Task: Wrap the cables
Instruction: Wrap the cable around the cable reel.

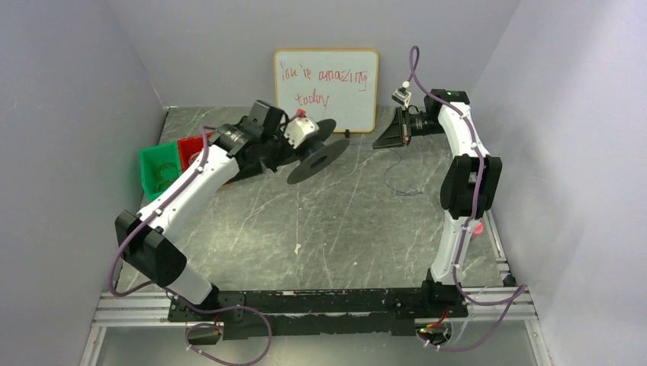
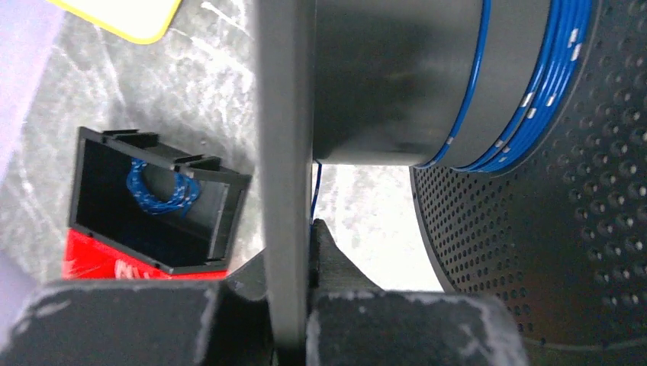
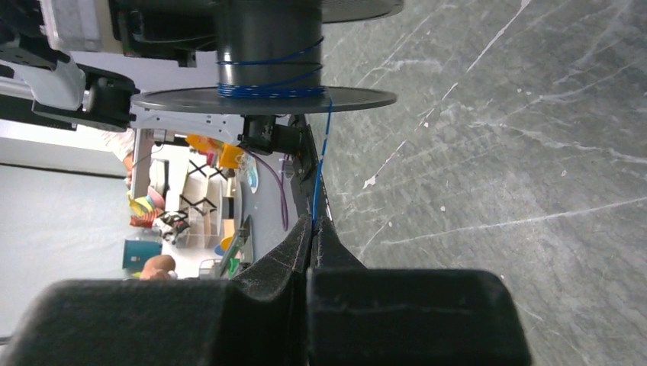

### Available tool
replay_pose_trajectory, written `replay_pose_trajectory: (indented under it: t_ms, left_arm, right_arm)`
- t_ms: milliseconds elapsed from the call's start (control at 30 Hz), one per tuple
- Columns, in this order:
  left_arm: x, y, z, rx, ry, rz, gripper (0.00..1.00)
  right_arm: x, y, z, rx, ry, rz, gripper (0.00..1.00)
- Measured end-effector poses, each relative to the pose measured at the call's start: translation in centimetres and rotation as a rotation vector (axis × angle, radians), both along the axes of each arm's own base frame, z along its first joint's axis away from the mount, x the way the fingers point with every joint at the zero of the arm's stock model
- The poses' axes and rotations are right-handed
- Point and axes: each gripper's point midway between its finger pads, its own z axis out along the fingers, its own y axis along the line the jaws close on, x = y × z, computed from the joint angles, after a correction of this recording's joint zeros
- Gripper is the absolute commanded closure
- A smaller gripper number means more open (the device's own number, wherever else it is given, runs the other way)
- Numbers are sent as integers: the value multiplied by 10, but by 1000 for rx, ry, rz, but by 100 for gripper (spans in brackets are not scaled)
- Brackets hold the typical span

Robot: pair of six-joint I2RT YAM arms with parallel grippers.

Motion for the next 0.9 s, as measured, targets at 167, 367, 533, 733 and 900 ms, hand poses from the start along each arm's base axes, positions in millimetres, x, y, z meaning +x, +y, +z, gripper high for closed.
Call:
replay_pose_trajectory:
  t_ms: [167,367,533,733,900]
  left_arm:
    - [11,-9,-22,148,-70,28,98]
    - [26,-17,-47,264,-98,79,98]
    - [39,-18,-48,294,-106,150,98]
    - [42,-21,-47,309,-71,188,98]
    - [34,-14,-42,324,-13,218,98]
  right_arm:
    - [-2,5,3,10,-15,11,100]
    - [-14,26,9,18,-67,74,99]
    - [-27,51,8,21,-104,155,98]
    - [-44,82,6,24,-145,251,98]
    - [-49,93,5,29,-178,287,98]
